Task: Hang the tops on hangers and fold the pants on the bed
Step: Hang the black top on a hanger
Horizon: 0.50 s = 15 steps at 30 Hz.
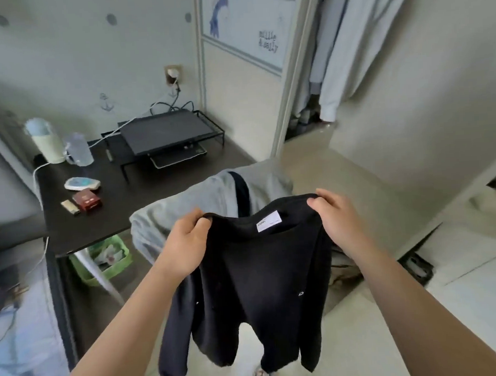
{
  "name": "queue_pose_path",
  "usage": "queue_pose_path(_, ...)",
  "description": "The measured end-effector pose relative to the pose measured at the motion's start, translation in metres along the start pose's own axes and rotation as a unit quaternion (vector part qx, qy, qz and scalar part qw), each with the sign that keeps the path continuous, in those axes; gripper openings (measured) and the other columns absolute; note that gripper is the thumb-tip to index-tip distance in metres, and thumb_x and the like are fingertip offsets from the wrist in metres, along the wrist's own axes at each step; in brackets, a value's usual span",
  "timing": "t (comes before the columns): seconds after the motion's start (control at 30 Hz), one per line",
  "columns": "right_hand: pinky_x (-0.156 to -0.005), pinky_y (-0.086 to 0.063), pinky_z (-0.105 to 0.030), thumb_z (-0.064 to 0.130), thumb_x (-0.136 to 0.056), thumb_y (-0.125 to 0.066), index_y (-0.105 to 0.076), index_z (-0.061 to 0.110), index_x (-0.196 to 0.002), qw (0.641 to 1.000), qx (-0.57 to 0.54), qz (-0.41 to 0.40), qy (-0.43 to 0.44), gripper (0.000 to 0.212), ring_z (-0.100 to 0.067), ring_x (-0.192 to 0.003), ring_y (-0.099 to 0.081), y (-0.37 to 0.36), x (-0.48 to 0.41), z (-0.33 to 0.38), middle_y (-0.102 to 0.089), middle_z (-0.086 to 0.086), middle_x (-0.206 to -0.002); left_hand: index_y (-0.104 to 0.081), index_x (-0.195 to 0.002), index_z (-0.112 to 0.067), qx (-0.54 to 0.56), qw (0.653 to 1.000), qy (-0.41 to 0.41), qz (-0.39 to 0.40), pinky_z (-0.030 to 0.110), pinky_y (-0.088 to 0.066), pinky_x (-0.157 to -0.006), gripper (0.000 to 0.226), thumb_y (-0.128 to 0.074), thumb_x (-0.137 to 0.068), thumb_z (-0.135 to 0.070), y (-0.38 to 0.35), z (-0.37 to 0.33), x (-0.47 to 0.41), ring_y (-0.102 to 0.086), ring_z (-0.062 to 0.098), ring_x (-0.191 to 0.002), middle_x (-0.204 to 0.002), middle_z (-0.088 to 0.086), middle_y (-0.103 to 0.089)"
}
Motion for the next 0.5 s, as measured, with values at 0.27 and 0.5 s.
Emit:
queue_pose_path(0.27,-0.061,-0.024,-0.035,0.013,-0.094,-0.053,-0.037,0.014,-0.066,0.993,0.077,-0.054,0.072,0.033,-0.016,-0.062,-0.032,0.141,-0.119,0.019,-0.031,0.001,-0.063,-0.054,-0.075,-0.012,0.01,0.992,-0.124,0.03,0.028,-0.037,-0.063,0.026,-0.043,-0.099,-0.012,-0.113,-0.151,-0.115,-0.045,0.008,-0.062,-0.063,-0.013,-0.048)
queue_pose_path(0.5,-0.051,-0.021,-0.028,0.014,-0.097,-0.049,-0.039,0.012,-0.072,0.968,0.159,-0.152,0.125,0.027,-0.015,-0.058,-0.03,0.244,-0.188,0.096,-0.032,0.001,-0.063,-0.057,-0.091,0.001,0.023,0.975,-0.217,0.044,0.032,-0.039,-0.065,0.026,-0.041,-0.099,-0.018,-0.165,-0.292,-0.204,-0.047,0.016,-0.068,-0.073,0.003,-0.051)
Point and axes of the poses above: each hand's wrist, its own x-axis away from the middle knuckle, its own y-axis out of the back of the hand, z = x × y, the point moved 6 cm from there along -x, towards the middle knuckle
